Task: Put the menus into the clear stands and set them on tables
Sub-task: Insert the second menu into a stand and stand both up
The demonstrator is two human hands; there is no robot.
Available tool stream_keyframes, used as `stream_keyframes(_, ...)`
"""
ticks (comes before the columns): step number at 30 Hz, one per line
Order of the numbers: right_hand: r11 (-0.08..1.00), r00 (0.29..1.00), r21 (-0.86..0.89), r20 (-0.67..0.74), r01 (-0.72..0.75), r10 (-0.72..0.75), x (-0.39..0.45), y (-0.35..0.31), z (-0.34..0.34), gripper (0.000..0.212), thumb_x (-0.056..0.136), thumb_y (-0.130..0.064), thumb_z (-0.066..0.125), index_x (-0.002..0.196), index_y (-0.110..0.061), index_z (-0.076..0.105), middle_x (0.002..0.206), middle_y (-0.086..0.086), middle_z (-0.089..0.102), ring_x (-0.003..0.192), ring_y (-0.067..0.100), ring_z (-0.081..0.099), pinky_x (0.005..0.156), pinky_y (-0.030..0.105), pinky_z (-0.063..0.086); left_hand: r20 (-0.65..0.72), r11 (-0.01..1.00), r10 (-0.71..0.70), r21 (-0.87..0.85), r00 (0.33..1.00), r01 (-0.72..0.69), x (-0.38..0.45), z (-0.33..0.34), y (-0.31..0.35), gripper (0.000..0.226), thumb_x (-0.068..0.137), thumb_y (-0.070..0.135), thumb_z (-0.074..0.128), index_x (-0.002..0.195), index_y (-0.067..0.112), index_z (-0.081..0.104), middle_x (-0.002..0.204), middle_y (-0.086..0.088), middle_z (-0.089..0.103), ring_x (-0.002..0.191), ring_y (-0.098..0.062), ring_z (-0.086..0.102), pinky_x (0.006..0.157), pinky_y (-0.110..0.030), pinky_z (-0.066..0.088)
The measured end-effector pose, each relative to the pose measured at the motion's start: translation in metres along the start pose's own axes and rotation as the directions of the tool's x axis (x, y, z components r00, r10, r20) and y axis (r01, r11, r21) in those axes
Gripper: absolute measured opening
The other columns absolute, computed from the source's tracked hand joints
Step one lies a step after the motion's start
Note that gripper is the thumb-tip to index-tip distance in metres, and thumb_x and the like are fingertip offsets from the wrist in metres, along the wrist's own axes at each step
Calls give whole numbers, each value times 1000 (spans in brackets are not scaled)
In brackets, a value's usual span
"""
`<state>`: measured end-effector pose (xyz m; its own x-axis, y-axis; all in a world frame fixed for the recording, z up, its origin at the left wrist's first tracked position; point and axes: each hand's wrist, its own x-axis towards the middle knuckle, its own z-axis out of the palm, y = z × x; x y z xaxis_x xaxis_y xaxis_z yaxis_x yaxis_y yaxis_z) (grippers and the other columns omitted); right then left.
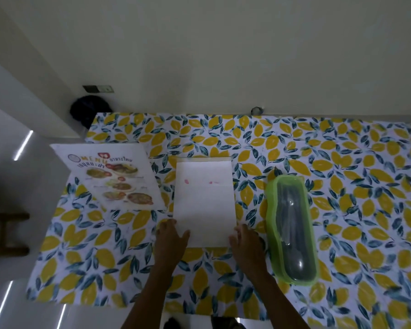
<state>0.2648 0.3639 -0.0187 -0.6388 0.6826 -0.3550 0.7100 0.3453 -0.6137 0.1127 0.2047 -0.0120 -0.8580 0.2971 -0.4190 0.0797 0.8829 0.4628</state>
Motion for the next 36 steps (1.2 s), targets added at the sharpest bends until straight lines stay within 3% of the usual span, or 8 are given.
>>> stream_keyframes(10, 972, 985, 174, -35, -160, 169, -25, -6, 3, 34, 90, -29, 63, 118, -11, 59, 105, 5, 65, 94, 23, 63, 75, 32, 49, 74, 990, 80, -122, 994, -71, -9, -6, -8, 67, 74, 40, 82, 125, 12, 52, 122, -15, 53, 114, -31, 52, 92, -37, 44)
stream_keyframes(13, 966, 975, 160, -63, -203, 215, -51, -3, 5, 26, 89, -28, 65, 107, -12, 58, 90, 2, 60, 81, 20, 57, 68, 30, 41, 119, 987, 98, -138, 988, -81, -19, -9, -20, 63, 73, 41, 82, 122, 13, 53, 121, -12, 56, 110, -29, 55, 88, -36, 47)
stream_keyframes(17, 948, 958, 221, -123, -227, 258, -92, 0, 11, 20, 85, -25, 68, 99, -13, 59, 81, -1, 58, 78, 22, 57, 67, 33, 43, 168, 983, 131, -151, 977, -106, -39, -14, -39, 56, 72, 42, 83, 114, 17, 56, 112, -5, 60, 104, -25, 58, 84, -33, 49)
stream_keyframes(21, 925, 941, 291, -157, -246, 300, -131, -6, 15, 18, 86, -24, 68, 98, -14, 58, 84, 1, 60, 77, 20, 55, 64, 32, 39, 169, 968, 186, -199, 968, -151, -59, -23, -53, 47, 72, 42, 82, 106, 25, 55, 109, -1, 56, 102, -22, 57, 80, -30, 45)
stream_keyframes(25, 915, 930, 351, -225, -199, 289, -165, -18, 14, 18, 89, -23, 67, 102, -17, 57, 85, -1, 62, 72, 11, 54, 56, 19, 36, 138, 956, 257, -180, 957, -231, -79, -42, -61, 47, 80, 43, 75, 116, 19, 57, 106, 6, 53, 97, -14, 50, 78, -23, 36)
stream_keyframes(31, 887, 890, 453, -364, -89, 275, -200, -29, 9, 16, 89, -24, 68, 102, -23, 59, 99, 1, 66, 95, 24, 63, 79, 35, 46, 93, 936, 299, -222, 950, -273, -105, -69, -61, 50, 81, 51, 70, 119, 23, 56, 111, 4, 58, 105, -18, 56, 77, -25, 39)
stream_keyframes(36, 840, 860, 542, -445, 38, 248, -213, -57, -17, 21, 88, -24, 72, 104, -27, 59, 105, -3, 63, 97, 20, 62, 80, 33, 45, 24, 868, 308, -417, 951, -271, -121, -94, -42, 45, 80, 55, 71, 113, 27, 57, 121, -5, 61, 110, -19, 59, 86, -35, 52)
